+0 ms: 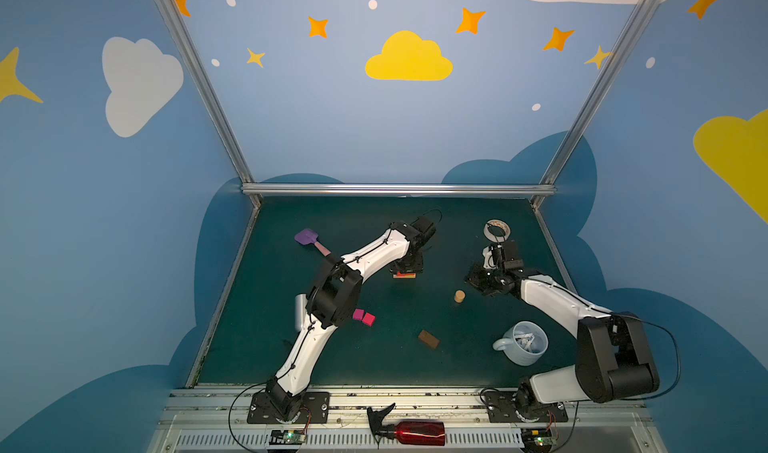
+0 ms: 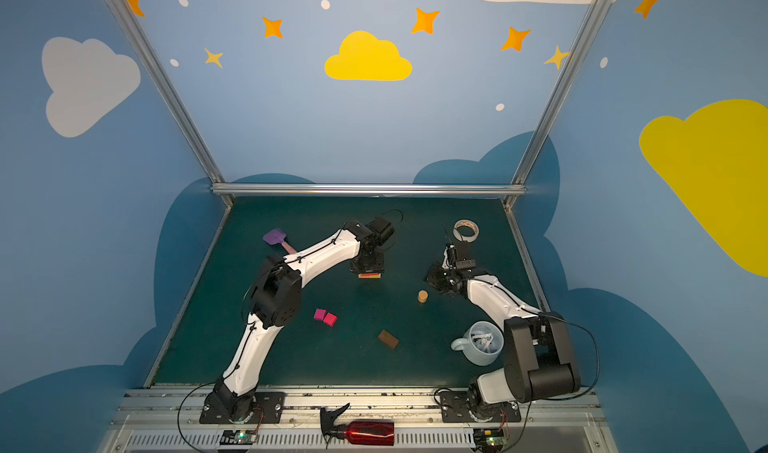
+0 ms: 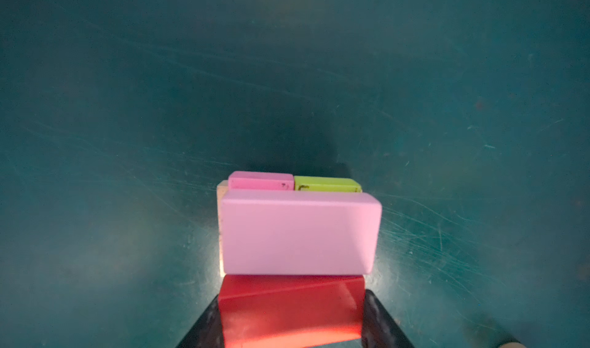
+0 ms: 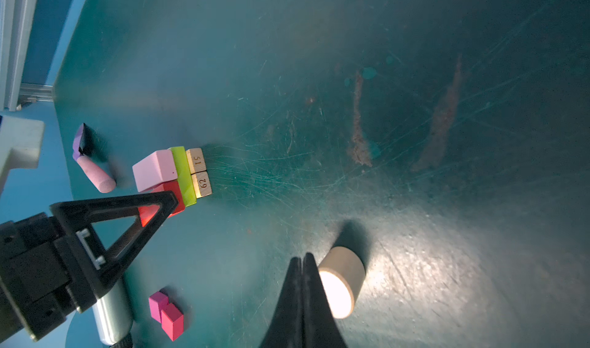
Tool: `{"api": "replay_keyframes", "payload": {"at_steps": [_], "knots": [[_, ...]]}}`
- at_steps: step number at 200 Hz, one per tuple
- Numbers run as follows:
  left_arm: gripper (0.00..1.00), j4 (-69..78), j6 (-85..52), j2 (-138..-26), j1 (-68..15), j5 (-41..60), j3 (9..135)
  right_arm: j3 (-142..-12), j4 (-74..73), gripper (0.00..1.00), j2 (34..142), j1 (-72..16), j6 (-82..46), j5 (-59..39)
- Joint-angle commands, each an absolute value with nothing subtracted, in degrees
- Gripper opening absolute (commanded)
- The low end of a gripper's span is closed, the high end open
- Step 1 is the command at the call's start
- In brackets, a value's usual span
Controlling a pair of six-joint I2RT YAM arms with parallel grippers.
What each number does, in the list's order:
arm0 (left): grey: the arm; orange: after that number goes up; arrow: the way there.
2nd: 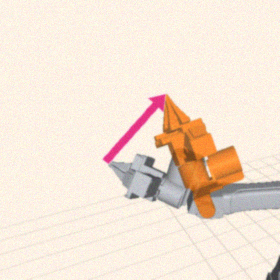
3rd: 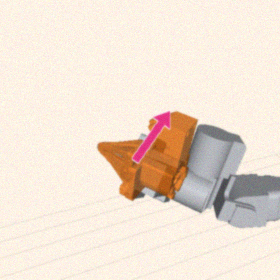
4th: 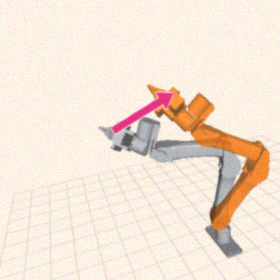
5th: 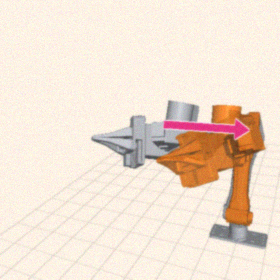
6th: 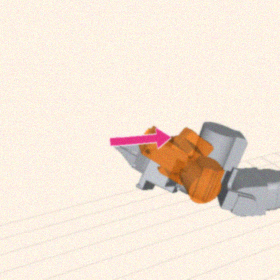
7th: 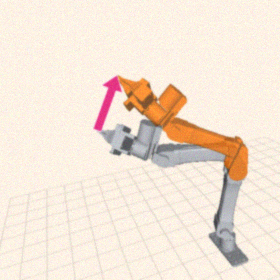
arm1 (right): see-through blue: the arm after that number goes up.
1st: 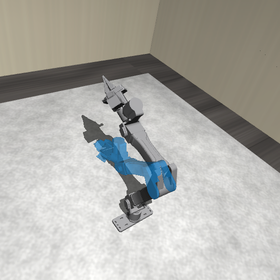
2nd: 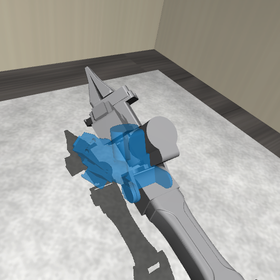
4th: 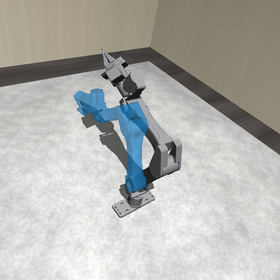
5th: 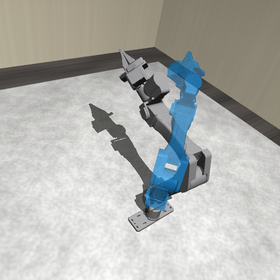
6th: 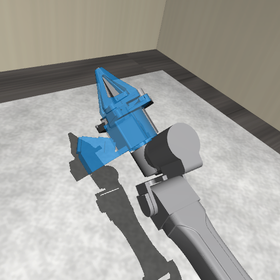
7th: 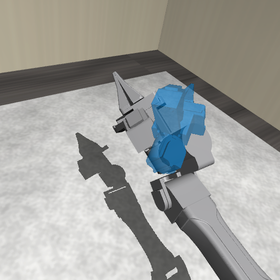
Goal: Build the wood block tower
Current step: 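Lower the red block against the light pink block with the left gripper, then open the left gripper and raise both grippers above the block group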
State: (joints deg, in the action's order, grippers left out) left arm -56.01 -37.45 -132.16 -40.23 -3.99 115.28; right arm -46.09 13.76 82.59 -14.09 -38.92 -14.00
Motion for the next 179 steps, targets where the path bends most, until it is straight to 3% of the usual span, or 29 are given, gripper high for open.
{"api": "replay_keyframes", "payload": {"at_steps": [1, 179], "knots": [[0.56, -57.5, -38.2, -133.0, -39.9, -5.4, 116.8, -47.5, 14.2, 0.0, 83.1, -14.4, -38.6, -13.6], [0.73, -58.7, -38.1, -132.9, -40.0, -6.0, 118.1, -47.7, 14.4, 0.0, 82.9, -14.5, -38.4, -13.5]]}}
